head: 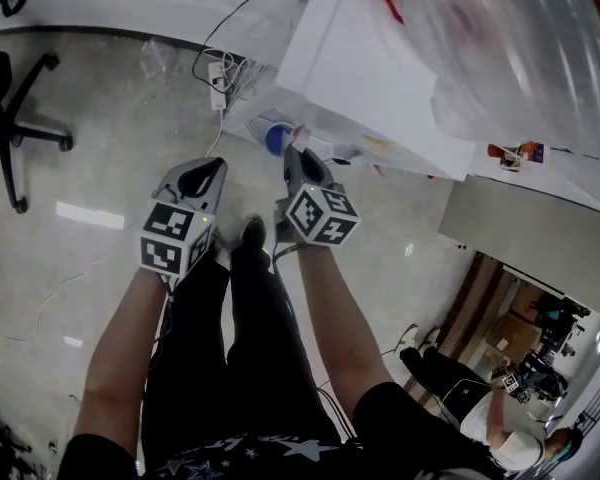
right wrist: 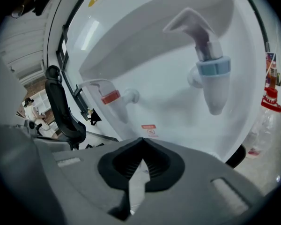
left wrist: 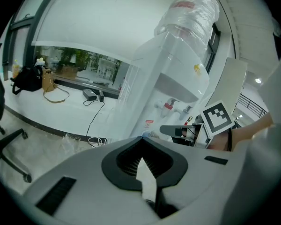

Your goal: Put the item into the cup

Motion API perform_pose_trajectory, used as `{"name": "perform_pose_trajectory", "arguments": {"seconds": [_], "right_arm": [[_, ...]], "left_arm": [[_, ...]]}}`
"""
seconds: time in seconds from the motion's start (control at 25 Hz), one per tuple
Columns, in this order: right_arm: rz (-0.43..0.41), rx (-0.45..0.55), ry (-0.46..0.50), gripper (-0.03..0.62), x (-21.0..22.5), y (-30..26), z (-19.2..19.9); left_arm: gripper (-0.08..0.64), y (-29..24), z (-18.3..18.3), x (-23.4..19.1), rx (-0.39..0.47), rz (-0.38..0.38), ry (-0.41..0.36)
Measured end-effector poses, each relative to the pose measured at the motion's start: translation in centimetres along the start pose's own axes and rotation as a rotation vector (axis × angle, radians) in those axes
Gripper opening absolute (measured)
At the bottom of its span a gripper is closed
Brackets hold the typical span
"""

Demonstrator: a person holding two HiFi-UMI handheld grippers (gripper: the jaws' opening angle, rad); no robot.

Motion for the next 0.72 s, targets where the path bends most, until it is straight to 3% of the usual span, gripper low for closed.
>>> {"name": "perform_pose_trajectory", "arguments": {"seconds": [0.16,0.72], "right_arm": [[0.012,-0.001,0.078,0.000,0.1,-0.6,0.5],[0.029,-0.030,0.059,0.002,1.1,-2.1,1.6]], "left_arm": [[0.005,-0.6,0.4,-0.2,-0.018,0.025,-0.042],[0.005,-1.0,0.5,-0.2,-0.030,0.036,-0.019]]}}
Point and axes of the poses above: the fingertips, and each gripper's own axes: y backward along the fingers, x to its right, z out of its underside, the point moved 6 cm from there along y, backward along the fingers, and after that the axes turned 10 degrees about x, right-handed, at the moved point
